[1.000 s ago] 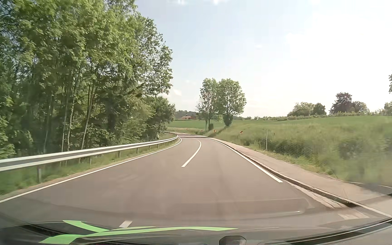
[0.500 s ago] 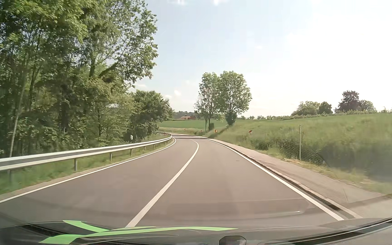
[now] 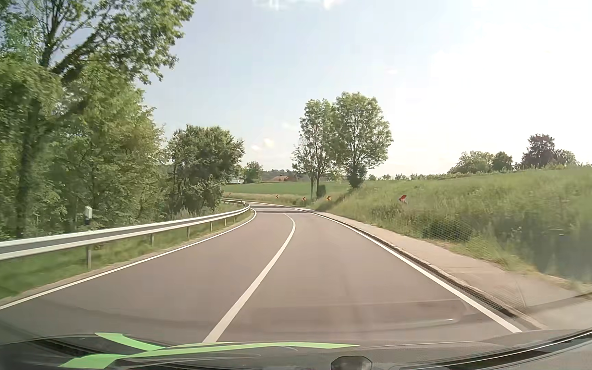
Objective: Follow the waypoints while adhering to traffic rules and regulations
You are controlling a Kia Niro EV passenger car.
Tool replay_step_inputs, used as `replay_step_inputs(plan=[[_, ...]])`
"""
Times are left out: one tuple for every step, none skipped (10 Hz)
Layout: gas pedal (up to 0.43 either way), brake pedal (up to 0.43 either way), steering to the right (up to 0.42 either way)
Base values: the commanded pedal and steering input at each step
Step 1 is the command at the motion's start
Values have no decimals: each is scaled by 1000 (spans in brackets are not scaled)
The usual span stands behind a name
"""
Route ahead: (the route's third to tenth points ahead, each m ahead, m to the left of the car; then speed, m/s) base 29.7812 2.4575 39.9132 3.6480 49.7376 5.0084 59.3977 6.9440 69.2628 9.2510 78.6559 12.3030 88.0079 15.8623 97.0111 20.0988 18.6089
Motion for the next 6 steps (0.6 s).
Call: replay_step_inputs(plan=[[0, 159, -3], [0, 159, -5], [0, 140, -6], [0, 128, -7], [0, 128, -8], [0, 122, -11]])
